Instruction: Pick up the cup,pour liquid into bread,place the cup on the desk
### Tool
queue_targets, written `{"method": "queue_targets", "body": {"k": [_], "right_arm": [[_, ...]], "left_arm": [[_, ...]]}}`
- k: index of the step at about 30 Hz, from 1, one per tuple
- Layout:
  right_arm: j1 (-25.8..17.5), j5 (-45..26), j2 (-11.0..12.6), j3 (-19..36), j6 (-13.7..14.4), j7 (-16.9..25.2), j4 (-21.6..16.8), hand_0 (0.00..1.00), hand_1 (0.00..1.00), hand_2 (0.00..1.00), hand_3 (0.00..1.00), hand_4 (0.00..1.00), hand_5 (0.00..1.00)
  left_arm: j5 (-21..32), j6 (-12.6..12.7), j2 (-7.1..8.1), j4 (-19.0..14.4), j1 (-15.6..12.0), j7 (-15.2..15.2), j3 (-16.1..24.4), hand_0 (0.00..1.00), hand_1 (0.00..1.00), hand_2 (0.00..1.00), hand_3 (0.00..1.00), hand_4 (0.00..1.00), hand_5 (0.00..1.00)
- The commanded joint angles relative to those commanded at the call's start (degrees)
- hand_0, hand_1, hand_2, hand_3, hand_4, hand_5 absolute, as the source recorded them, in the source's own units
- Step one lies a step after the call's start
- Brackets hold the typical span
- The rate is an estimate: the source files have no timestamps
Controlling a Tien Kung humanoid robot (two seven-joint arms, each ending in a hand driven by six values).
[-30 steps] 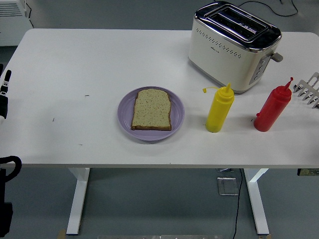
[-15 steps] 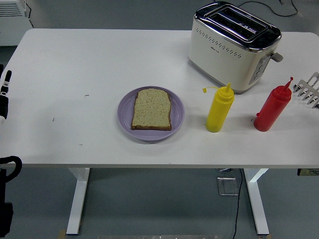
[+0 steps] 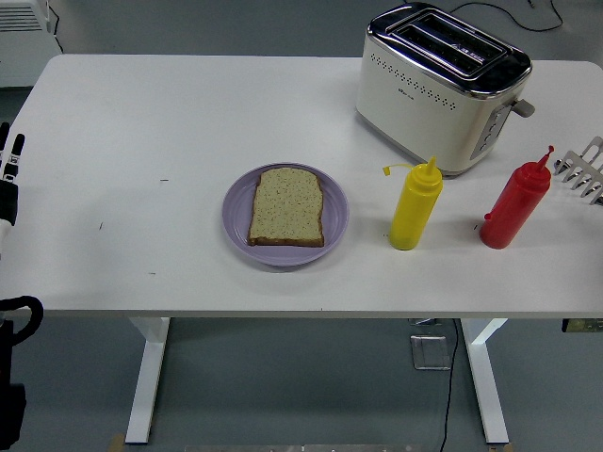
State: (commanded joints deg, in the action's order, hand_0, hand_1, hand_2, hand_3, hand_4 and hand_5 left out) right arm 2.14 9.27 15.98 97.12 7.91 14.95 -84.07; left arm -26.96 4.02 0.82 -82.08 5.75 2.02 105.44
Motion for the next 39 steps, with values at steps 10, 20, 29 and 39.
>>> {"method": "queue_targets", "body": {"k": [10,20,29,39], "right_arm": [[-0.4,-0.2,-0.2,-0.2,0.2,-0.2,0.3,0.791,0.726,0.767,0.801,0.487,0.594],[-0.3,-0.1,-0.4,-0.2,0.1,0.0,0.6,0.784,0.719,0.754,0.793,0.488,0.581],[-0.1,0.2,-0.5,-0.3,0.0,-0.4,0.5,0.783,0.718,0.754,0.79,0.488,0.581],[-0.1,2.8,-0.3,0.9,-0.2,-6.6,0.4,0.775,0.712,0.745,0.786,0.48,0.574]], "left_arm": [[0.0,0.0,0.02,-0.1,-0.4,0.0,-0.2,0.79,0.744,0.742,0.702,0.508,0.997],[0.0,0.0,0.07,-0.1,-0.3,-0.1,-0.2,0.791,0.743,0.742,0.701,0.509,0.997],[0.0,0.0,0.06,-0.1,0.0,-0.1,0.1,0.791,0.743,0.742,0.701,0.508,0.995],[0.0,0.0,0.03,-0.1,0.1,-0.1,0.2,0.792,0.743,0.743,0.7,0.507,0.994]]}}
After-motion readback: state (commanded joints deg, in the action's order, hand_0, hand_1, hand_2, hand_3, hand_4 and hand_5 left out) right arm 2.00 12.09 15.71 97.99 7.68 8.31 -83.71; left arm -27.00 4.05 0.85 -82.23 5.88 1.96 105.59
